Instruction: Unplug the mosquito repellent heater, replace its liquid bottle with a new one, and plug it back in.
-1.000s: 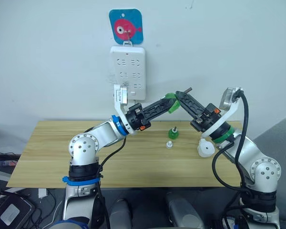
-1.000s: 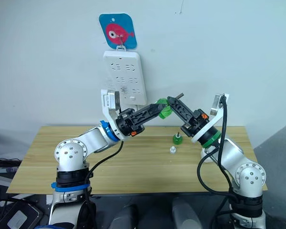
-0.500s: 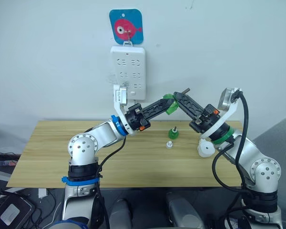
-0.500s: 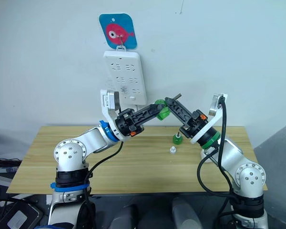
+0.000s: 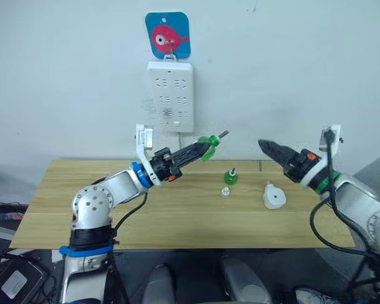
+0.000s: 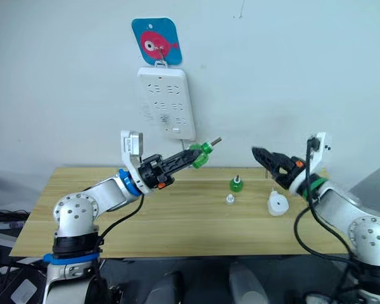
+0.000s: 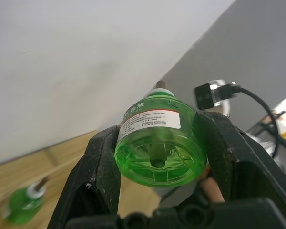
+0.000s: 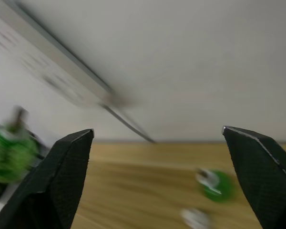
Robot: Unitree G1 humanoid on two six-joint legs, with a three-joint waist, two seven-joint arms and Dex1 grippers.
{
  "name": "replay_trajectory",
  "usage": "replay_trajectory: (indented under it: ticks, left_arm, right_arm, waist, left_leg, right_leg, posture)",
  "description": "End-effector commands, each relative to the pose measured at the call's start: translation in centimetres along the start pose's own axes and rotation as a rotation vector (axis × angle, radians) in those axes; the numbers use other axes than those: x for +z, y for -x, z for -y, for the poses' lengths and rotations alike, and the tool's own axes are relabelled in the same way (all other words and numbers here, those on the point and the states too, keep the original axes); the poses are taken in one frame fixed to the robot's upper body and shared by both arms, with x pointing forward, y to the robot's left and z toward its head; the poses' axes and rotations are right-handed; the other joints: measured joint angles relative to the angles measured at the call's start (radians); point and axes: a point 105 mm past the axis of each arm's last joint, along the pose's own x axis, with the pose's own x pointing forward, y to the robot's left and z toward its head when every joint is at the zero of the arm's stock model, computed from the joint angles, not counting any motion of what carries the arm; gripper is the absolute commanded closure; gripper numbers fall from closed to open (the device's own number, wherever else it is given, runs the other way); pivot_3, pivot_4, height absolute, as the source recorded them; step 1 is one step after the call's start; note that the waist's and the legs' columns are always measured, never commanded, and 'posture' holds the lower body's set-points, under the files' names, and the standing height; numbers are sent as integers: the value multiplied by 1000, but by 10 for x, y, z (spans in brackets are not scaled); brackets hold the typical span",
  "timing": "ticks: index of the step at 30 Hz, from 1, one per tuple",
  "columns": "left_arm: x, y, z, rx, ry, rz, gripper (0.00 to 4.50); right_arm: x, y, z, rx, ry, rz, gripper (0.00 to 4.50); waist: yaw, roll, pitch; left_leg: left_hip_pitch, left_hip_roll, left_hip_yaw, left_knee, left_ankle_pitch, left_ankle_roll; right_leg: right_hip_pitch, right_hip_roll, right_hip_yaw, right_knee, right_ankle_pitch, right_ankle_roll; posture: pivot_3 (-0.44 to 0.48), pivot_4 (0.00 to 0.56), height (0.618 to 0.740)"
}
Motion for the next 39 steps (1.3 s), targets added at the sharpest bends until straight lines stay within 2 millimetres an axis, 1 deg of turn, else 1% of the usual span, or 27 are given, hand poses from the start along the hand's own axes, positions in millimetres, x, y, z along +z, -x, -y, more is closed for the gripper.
replay_trajectory:
  ticks: [1, 2, 4, 7, 10, 14, 16, 19, 23, 29, 32, 39]
  left_arm:
    - [-5, 1, 11, -22, -105, -32, 2169]
    - [-11, 3, 9, -12, -126, -59, 2169]
    - [-20, 5, 8, -6, -154, -92, 2169]
    - [-33, 6, 10, -16, -194, -141, 2169]
    - [-41, 4, 11, -27, -206, -154, 2169]
    - [-46, 2, 12, -37, -208, -151, 2169]
    - [-49, 1, 13, -42, -206, -152, 2169]
    - [-52, 1, 14, -45, -209, -156, 2169]
    - [-52, 2, 15, -47, -208, -148, 2169]
    - [-54, 4, 17, -44, -206, -146, 2169]
    - [-53, 4, 17, -45, -206, -144, 2169]
    - [-53, 4, 16, -43, -209, -144, 2169]
  right_arm:
    - [-13, 7, 20, -165, 293, -117, 0]
    - [-18, 9, 26, -217, 342, -161, 0]
    - [-23, 12, 32, -266, 357, -207, 0]
    - [-37, 13, 40, -370, 424, -389, 0]
    - [-46, 9, 44, -393, 379, -499, 0]
    - [-56, 0, 50, -429, 294, -595, 0]
    - [-60, -4, 53, -450, 277, -637, 0]
    - [-61, -8, 59, -488, 255, -662, 0]
    - [-59, -14, 68, -532, 271, -675, 0]
    - [-63, -21, 77, -551, 198, -683, 0]
    - [-64, -27, 78, -548, 160, -674, 0]
    - [-70, -30, 86, -550, 149, -680, 0]
  waist:
    - [2, 0, 1]
    - [4, 0, 1]
    - [6, 0, 2]
    - [7, 0, 6]
    - [14, -1, 11]
    - [24, -1, 24]
    - [24, -1, 28]
    - [26, -1, 30]
    - [26, -1, 31]
    - [26, -2, 32]
    - [26, -2, 32]
    - [26, -3, 32]
  left_leg:
    - [0, 0, 0, 0, 0, 0]
    - [0, 0, 0, 0, 0, 0]
    - [0, 0, 1, 0, -1, 1]
    - [0, 0, 2, 0, -1, 1]
    - [1, 0, 4, 0, -1, 1]
    - [0, 0, 4, 0, -1, 2]
    - [0, 0, 6, 0, -1, 2]
    - [0, 0, 8, 0, -2, 3]
    - [0, 0, 10, -1, -2, 4]
    - [0, 0, 12, -1, -3, 4]
    - [0, 0, 15, -1, -3, 4]
    - [0, 0, 18, -3, -3, 5]
  right_leg:
    - [0, 0, 0, 0, 0, 0]
    - [0, 0, 1, -1, 0, 0]
    - [0, 0, 2, -2, 0, 0]
    - [0, 0, 3, -2, 0, 0]
    - [0, 0, 5, -2, 0, 0]
    - [0, 0, 6, -2, 0, 0]
    - [-1, 0, 8, -3, 0, 0]
    - [-2, 0, 11, -3, 0, 1]
    - [-3, 0, 12, -3, 0, 1]
    - [-5, 0, 15, -3, 0, 1]
    - [-6, 0, 17, -3, 0, 2]
    - [-7, 0, 20, -4, 0, 3]
  posture:
    - [-232, 220, 740]
    - [-230, 223, 740]
    - [-227, 233, 740]
    - [-224, 247, 740]
    - [-218, 256, 740]
    - [-209, 266, 740]
    - [-202, 267, 740]
    - [-187, 268, 740]
    - [-165, 267, 740]
    - [-151, 264, 740]
    - [-147, 260, 740]
    - [-138, 254, 740]
